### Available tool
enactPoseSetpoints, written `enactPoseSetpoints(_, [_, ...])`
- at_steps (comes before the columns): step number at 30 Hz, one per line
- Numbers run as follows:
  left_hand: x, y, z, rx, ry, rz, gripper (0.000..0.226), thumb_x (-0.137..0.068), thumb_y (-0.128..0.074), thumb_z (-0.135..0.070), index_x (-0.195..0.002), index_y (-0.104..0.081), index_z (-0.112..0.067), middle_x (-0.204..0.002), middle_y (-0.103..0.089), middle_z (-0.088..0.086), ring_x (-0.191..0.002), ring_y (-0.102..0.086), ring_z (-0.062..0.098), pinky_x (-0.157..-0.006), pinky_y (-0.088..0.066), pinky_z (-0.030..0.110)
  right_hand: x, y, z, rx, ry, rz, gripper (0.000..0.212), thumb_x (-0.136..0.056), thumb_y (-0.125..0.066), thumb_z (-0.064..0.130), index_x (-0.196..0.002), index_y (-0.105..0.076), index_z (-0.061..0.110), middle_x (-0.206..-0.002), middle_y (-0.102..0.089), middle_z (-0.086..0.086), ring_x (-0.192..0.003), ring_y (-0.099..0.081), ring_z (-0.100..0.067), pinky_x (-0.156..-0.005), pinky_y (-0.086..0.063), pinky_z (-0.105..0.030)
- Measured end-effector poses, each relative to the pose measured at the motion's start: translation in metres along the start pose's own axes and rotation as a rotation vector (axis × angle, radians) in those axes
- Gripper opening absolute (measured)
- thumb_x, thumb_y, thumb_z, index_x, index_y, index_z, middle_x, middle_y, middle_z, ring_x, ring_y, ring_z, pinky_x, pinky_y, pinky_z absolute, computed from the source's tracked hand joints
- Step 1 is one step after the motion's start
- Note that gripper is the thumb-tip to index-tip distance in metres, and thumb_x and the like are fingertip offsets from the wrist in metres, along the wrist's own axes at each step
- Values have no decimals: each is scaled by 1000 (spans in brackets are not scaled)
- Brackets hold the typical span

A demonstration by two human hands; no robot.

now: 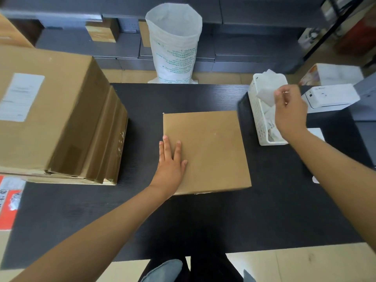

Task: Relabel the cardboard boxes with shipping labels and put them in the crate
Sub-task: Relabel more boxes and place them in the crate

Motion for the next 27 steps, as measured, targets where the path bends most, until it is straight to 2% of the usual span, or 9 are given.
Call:
enactPoseSetpoints(2, [1,-4,2,-77,-1,13,63,-103,-27,-37,-153,4,-15,-155,26,16,-144,20,34,-118,-4,41,6,20,-25,141,-6,-57,21,-100,-43,26,-111,-54,10,-106,-64,-12,-97,-58,-27,-81,-42,-32])
enactPoseSetpoints(4, [0,-10,3,-118,-3,25,62,-103,-22,-38,-152,9,-15,-153,30,17,-143,21,35,-118,-7,39,16,39,-56,189,-62,-131,22,-100,-43,23,-111,-53,7,-106,-64,-19,-97,-58,-34,-77,-39,-31])
enactPoseSetpoints(6, [0,-9,2,-112,12,32,62,-103,-23,-38,-152,9,-16,-153,31,16,-143,22,34,-118,-5,37,22,43,-83,215,-112,-129,21,-100,-43,20,-110,-53,4,-102,-65,-24,-94,-58,-40,-75,-39,-34])
enactPoseSetpoints(8, [1,-7,0,-95,20,36,62,-103,-24,-38,-152,7,-16,-154,30,15,-144,22,33,-117,-4,37,24,24,-105,280,-147,20,18,-99,-45,17,-106,-54,4,-101,-64,-26,-92,-57,-42,-74,-40,-36])
enactPoseSetpoints(11, [2,-4,-3,-70,28,52,62,-103,-27,-37,-153,4,-18,-154,30,12,-144,21,30,-117,-5,37,36,-27,-126,469,-122,434,18,-95,-50,13,-109,-56,3,-110,-61,-26,-100,-55,-42,-84,-44,-42])
enactPoseSetpoints(13, [3,-2,-4,-42,37,53,62,-103,-29,-35,-153,2,-18,-155,30,11,-144,21,29,-117,-3,36,38,-41,-125,528,-59,543,26,-92,-54,10,-117,-53,2,-116,-58,-26,-106,-53,-41,-90,-43,-43])
enactPoseSetpoints(15, [3,0,-5,-26,39,51,62,-103,-30,-35,-153,1,-19,-155,30,10,-144,22,28,-116,-1,34,34,-41,-122,573,-49,564,35,-91,-56,17,-123,-53,4,-121,-57,-24,-111,-51,-41,-94,-42,-43])
enactPoseSetpoints(19, [4,0,-4,-25,48,46,62,-102,-30,-37,-153,2,-22,-155,30,6,-145,22,25,-116,-1,34,31,-42,-119,867,61,583,42,-94,-46,35,-130,-56,18,-128,-51,-17,-119,-42,-37,-98,-35,-41])
enactPoseSetpoints(27, [1,9,-7,-159,26,5,61,-101,-35,-36,-153,-9,-16,-158,14,17,-146,11,34,-119,-8,42,39,-41,-107,881,106,509,38,-93,-47,23,-124,-57,5,-121,-52,-19,-114,-43,-36,-96,-36,-42])
Point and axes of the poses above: each hand's wrist, its own x-axis away from the middle knuckle, its own y-axis out of the back of the hand, z = x × y, the point moved 10 cm from there along -x, towards the middle knuckle
